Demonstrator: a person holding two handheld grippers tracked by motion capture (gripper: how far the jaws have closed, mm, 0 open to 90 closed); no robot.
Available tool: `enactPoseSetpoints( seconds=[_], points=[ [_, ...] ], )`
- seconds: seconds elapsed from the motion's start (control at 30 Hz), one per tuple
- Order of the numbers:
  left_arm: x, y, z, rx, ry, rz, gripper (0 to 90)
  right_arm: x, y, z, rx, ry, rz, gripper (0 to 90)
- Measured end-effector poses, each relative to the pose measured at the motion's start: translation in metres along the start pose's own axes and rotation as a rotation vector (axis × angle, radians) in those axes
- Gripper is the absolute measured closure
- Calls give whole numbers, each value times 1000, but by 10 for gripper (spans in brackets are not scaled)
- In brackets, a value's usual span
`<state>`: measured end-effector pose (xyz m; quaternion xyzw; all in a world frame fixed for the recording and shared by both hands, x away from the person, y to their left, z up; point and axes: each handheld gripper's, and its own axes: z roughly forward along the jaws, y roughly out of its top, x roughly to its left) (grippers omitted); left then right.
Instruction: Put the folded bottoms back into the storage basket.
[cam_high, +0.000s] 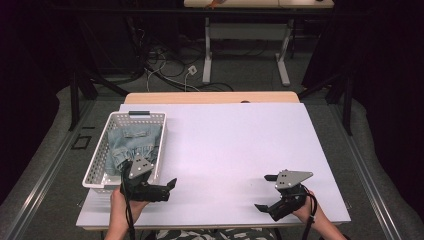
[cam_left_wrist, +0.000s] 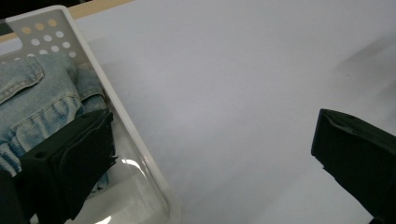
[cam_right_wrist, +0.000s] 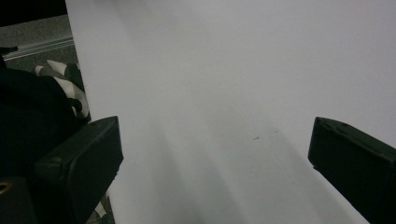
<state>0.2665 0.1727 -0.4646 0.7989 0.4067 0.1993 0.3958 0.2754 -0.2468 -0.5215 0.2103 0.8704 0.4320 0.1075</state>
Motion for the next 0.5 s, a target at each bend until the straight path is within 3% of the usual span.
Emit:
enactPoseSetpoints(
  seconds=[0.27, 0.5],
  points=[
    [-11, -9, 0, 7, -17, 20, 0, -1, 0, 0, 1, -3, -1, 26],
    [-10, -9, 2, 6, -19, 34, 0, -1, 0, 0, 0, 0, 0, 26]
  ],
)
